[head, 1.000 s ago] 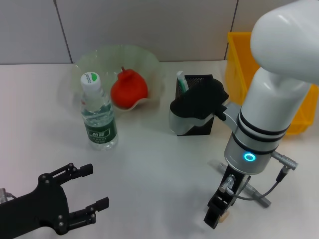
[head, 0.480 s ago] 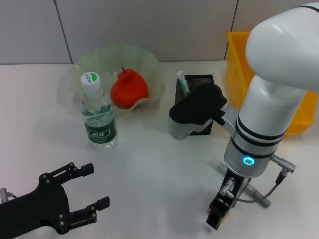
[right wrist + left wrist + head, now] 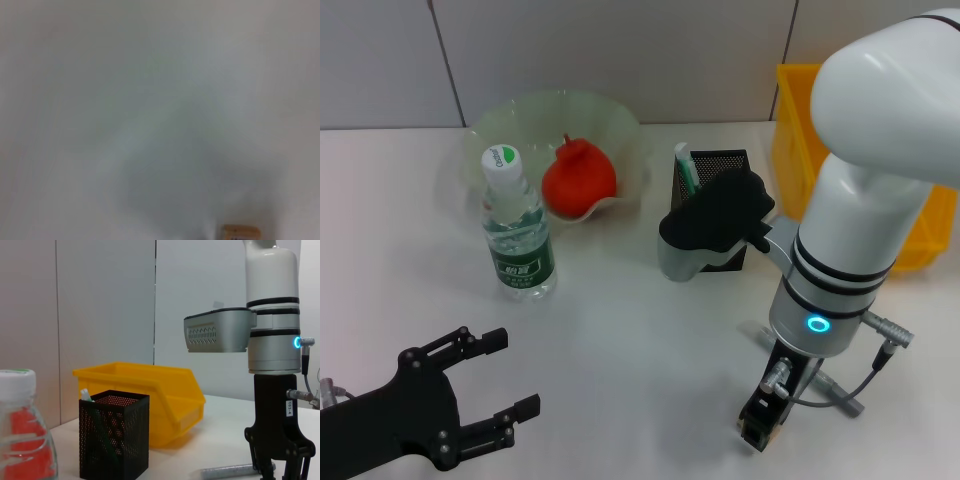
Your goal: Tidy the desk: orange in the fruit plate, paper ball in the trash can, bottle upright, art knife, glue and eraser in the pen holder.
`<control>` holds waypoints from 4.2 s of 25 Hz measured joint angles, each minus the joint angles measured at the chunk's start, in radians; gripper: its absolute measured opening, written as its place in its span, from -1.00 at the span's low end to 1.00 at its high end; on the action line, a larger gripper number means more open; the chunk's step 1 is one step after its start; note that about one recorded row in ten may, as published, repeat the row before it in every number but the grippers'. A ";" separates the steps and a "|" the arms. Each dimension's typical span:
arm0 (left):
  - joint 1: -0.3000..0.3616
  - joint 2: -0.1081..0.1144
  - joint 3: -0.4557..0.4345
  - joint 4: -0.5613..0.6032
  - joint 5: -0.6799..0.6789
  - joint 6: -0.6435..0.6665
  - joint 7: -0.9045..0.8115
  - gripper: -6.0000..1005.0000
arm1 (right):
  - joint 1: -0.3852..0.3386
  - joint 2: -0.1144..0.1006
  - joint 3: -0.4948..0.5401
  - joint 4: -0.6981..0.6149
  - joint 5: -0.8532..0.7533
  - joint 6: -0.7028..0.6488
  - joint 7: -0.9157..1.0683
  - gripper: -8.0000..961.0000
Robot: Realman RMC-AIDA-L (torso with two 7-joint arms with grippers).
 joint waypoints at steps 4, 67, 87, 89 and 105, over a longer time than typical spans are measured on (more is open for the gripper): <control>-0.002 0.000 0.000 0.000 0.000 0.000 0.000 0.59 | 0.000 0.000 -0.001 0.000 -0.001 0.006 0.000 -0.12; -0.019 -0.015 -0.026 -0.009 -0.003 -0.012 -0.012 0.59 | -0.214 -0.008 0.211 -0.281 -0.252 0.512 -0.183 -0.20; -0.023 -0.015 -0.026 -0.001 -0.007 -0.010 -0.035 0.59 | -0.288 -0.004 0.262 -0.733 -0.256 0.079 -0.153 -0.09; -0.023 -0.015 -0.026 0.000 -0.005 -0.011 -0.041 0.59 | -0.286 -0.004 0.264 -0.749 -0.256 -0.006 -0.137 -0.09; -0.037 -0.014 -0.026 -0.007 -0.002 -0.039 -0.040 0.59 | -0.215 -0.008 0.245 -0.347 -0.259 -0.013 -0.144 -0.10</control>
